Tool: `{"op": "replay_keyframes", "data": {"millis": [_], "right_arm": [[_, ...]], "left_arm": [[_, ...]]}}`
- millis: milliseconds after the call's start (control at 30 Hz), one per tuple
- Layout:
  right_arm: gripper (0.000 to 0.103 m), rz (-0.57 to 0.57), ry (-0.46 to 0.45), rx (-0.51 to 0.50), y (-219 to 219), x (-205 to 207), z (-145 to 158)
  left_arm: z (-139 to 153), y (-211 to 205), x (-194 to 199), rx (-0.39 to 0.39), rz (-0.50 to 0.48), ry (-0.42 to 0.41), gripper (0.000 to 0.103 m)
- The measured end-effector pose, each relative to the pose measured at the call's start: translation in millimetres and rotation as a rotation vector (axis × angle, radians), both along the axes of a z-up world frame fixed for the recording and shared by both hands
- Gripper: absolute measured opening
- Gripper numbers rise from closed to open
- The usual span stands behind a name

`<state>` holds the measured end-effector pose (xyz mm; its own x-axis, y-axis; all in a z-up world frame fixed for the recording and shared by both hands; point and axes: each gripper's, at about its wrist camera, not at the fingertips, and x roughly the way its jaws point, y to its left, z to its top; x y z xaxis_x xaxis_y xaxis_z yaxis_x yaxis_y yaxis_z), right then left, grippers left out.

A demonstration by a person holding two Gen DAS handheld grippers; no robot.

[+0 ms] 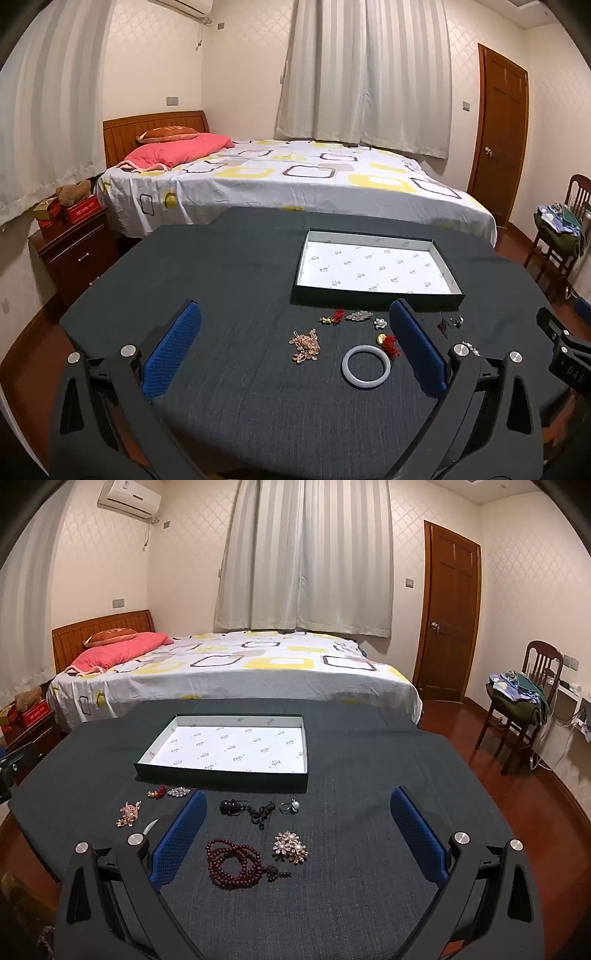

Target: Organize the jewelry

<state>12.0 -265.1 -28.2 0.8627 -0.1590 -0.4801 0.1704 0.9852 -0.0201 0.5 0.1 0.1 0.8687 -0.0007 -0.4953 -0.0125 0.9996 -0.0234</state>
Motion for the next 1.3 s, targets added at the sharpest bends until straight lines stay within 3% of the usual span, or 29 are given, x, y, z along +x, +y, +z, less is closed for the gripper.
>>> {"op": "replay_keyframes", "data": {"millis": [1300], "right_arm": [[0.097, -0.004, -0.030, 0.011, -5, 0, 11]], "left_arm": [[12, -1, 0, 0.009, -0.010, -0.006, 0.099]]}}
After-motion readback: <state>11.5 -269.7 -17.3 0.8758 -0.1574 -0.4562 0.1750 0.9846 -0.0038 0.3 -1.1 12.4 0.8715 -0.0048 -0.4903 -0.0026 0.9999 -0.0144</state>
